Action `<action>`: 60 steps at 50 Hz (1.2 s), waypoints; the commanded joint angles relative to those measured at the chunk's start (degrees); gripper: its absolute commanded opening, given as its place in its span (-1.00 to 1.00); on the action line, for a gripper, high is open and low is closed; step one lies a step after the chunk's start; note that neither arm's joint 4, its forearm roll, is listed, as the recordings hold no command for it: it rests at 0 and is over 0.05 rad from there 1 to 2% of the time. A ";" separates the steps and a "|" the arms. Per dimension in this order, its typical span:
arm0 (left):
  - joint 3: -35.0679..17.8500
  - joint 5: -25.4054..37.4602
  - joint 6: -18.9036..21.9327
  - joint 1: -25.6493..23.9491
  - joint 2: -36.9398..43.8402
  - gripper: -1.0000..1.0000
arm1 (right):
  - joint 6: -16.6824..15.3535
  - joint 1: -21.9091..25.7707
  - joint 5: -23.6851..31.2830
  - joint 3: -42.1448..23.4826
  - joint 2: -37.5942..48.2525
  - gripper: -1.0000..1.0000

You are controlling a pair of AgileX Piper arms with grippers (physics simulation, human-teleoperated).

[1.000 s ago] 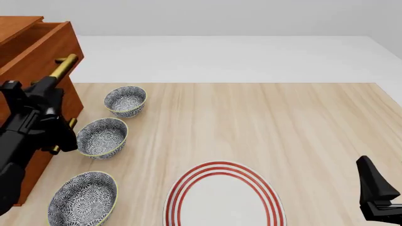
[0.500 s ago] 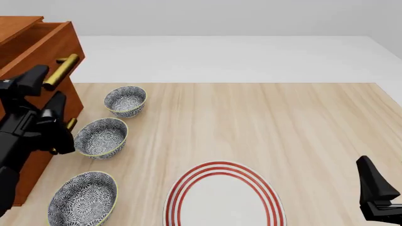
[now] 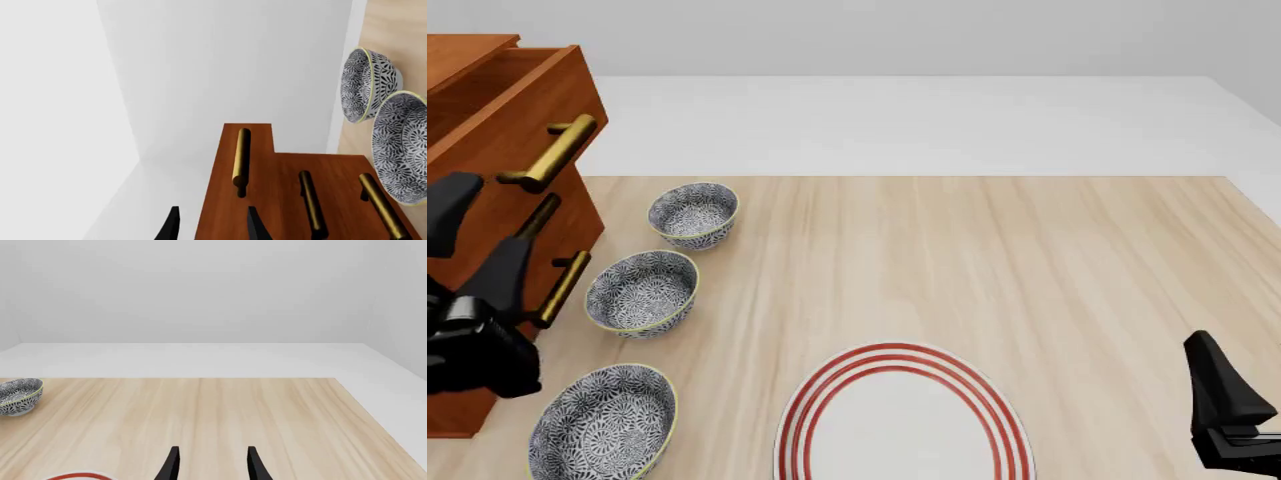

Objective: Open the top drawer of the cabinet.

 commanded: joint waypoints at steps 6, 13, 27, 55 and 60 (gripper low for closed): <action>-1.45 11.61 -1.66 -2.56 -12.57 1.00 | 0.01 -0.01 0.00 0.00 -0.01 1.00; -4.89 15.94 -3.52 -5.02 -16.60 1.00 | 0.00 0.00 0.00 0.00 -0.01 1.00; -10.43 18.43 -6.65 -5.25 -19.46 1.00 | 0.01 0.00 0.00 0.00 0.00 1.00; -31.61 30.13 -33.05 -3.06 -13.70 1.00 | -0.01 0.01 0.00 0.00 0.01 1.00; -33.16 32.29 -34.22 -3.11 -13.70 1.00 | 0.01 0.00 0.00 0.00 -0.01 1.00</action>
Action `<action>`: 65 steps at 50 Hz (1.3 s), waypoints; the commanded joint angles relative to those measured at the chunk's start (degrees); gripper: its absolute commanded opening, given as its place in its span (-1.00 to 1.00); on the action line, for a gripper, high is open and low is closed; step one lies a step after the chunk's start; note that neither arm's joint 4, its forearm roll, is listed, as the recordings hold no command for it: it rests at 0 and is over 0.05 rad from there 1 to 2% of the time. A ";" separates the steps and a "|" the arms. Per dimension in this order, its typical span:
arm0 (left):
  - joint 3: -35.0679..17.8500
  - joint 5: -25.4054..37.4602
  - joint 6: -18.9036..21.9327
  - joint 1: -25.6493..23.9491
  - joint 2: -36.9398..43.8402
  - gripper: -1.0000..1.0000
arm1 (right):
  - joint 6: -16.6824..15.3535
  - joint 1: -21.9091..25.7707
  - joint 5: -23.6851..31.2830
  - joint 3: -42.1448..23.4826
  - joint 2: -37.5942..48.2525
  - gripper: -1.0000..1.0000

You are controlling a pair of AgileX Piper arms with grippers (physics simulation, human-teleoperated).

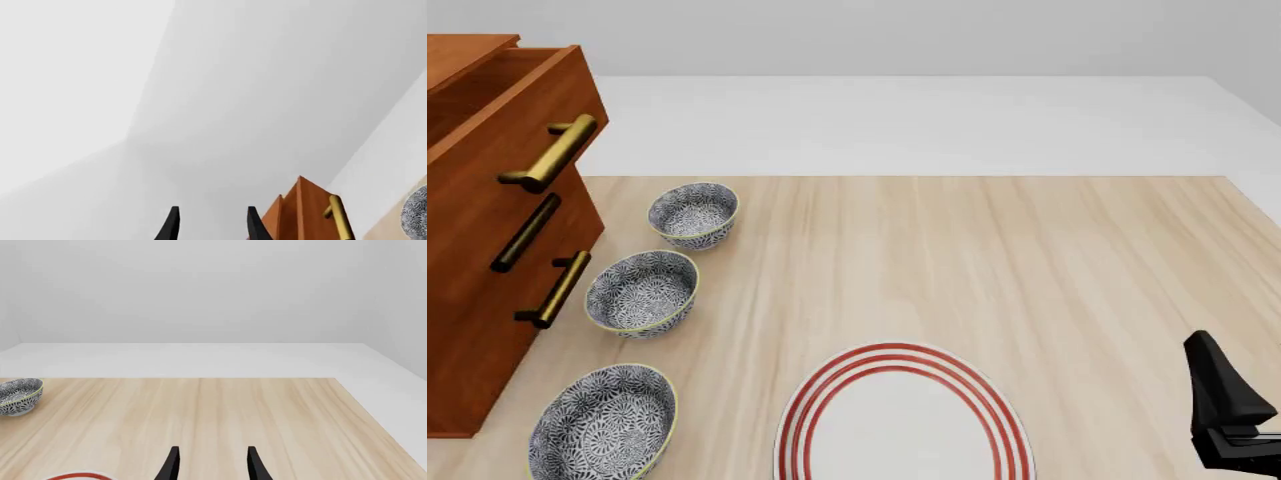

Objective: Open the top drawer of the cabinet.

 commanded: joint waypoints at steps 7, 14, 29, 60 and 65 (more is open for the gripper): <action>-10.30 8.53 -11.50 2.47 2.84 1.00 | 0.00 -0.01 0.00 0.00 0.00 1.00; -17.05 15.09 -18.35 4.46 5.03 1.00 | 0.00 -0.01 0.00 0.00 -0.01 1.00; -32.48 29.85 -35.15 5.91 13.01 1.00 | -0.01 0.00 0.00 0.00 0.00 1.00; -38.63 42.11 -48.88 4.53 16.66 1.00 | 0.00 -0.01 0.00 0.00 -0.01 1.00; -39.87 44.19 -49.96 4.20 16.40 1.00 | 0.00 -0.01 0.00 0.00 -0.01 1.00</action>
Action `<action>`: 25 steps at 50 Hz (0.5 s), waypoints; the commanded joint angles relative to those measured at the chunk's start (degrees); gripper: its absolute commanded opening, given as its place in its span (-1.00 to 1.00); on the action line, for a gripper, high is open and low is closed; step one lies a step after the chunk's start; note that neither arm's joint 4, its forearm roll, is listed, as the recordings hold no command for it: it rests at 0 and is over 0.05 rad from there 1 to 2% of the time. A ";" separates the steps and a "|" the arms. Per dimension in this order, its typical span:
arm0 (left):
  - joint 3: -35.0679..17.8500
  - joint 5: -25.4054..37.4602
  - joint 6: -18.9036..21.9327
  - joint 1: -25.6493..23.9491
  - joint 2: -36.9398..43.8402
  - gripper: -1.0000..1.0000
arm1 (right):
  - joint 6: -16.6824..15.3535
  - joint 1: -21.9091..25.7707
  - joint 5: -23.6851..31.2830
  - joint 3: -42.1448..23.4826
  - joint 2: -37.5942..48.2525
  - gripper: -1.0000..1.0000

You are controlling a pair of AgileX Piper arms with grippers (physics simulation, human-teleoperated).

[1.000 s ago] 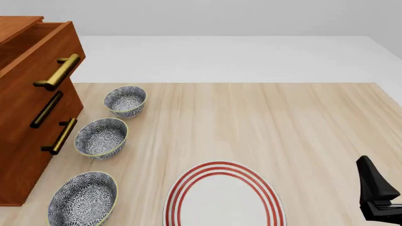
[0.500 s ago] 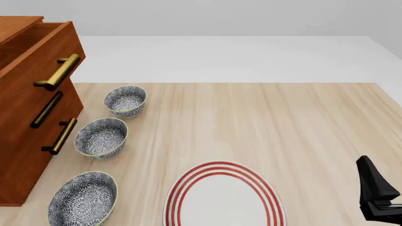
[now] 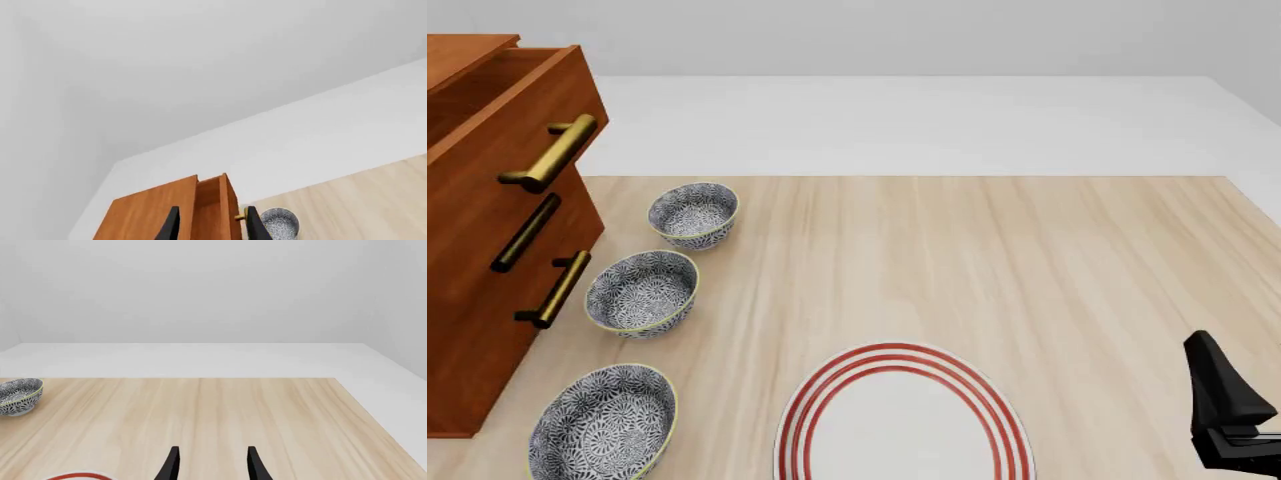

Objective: Open the top drawer of the cabinet.

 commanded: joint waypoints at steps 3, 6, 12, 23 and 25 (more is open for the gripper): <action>-2.50 5.73 -4.85 -1.37 -0.63 1.00 | 0.00 0.00 0.00 0.00 0.00 1.00; -2.69 6.89 -5.52 -2.69 -1.92 1.00 | -0.01 0.00 0.00 0.00 0.00 1.00; -0.32 7.67 -5.61 -5.81 -4.54 1.00 | 0.00 -0.01 0.00 0.00 -0.01 1.00; -0.56 10.47 -10.36 -5.08 -2.40 1.00 | 0.01 -0.01 0.00 0.00 0.00 1.00; -0.93 10.76 -11.10 -4.93 -2.02 1.00 | 0.00 0.00 0.00 0.00 0.00 1.00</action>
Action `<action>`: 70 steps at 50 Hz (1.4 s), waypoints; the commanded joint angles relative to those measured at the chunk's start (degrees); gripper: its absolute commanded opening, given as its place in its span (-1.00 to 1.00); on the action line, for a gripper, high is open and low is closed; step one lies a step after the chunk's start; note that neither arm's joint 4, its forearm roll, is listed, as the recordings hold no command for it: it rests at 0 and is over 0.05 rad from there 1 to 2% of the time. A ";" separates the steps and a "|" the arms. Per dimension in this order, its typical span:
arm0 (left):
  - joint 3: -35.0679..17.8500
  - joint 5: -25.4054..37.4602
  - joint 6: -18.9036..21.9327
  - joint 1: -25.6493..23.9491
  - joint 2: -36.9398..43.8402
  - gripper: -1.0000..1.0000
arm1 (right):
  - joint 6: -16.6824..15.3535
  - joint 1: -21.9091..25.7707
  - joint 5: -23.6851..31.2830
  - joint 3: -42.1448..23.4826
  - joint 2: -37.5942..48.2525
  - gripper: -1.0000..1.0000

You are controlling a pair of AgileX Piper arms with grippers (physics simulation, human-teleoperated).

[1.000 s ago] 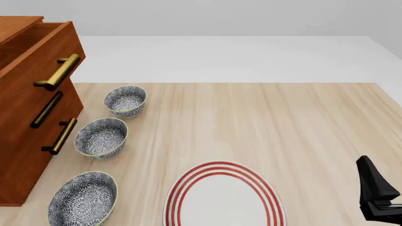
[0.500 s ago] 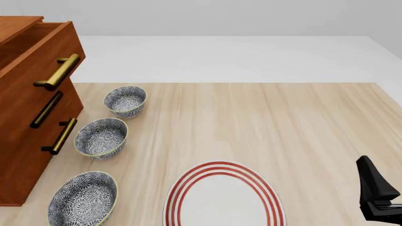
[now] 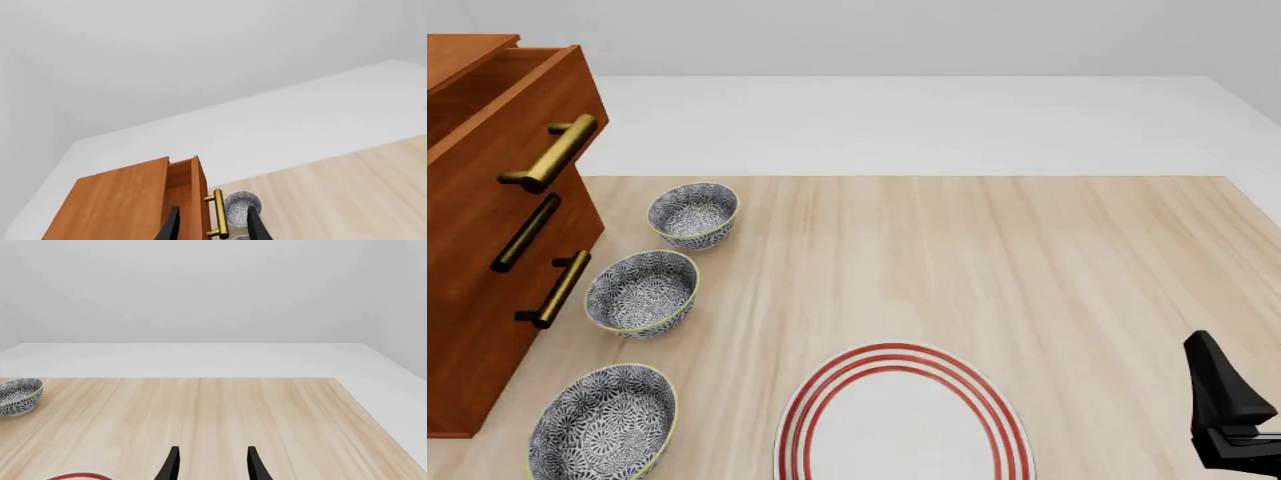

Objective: Open the top drawer of the cabinet.

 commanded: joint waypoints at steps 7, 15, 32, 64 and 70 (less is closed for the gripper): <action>-2.94 3.73 -6.05 -1.22 2.08 1.00 | 0.01 0.00 0.00 0.00 0.00 1.00; -2.89 3.99 -7.67 -1.45 3.03 1.00 | 0.00 0.00 0.00 0.00 0.00 1.00; -2.60 3.95 -13.90 2.87 7.53 1.00 | 0.01 -0.01 0.00 0.00 0.00 1.00; 4.97 0.71 -14.52 2.79 10.19 1.00 | 0.00 0.00 0.00 0.00 0.00 1.00; 5.72 -0.06 -15.11 3.07 10.90 1.00 | -0.01 0.00 0.00 0.00 -0.01 1.00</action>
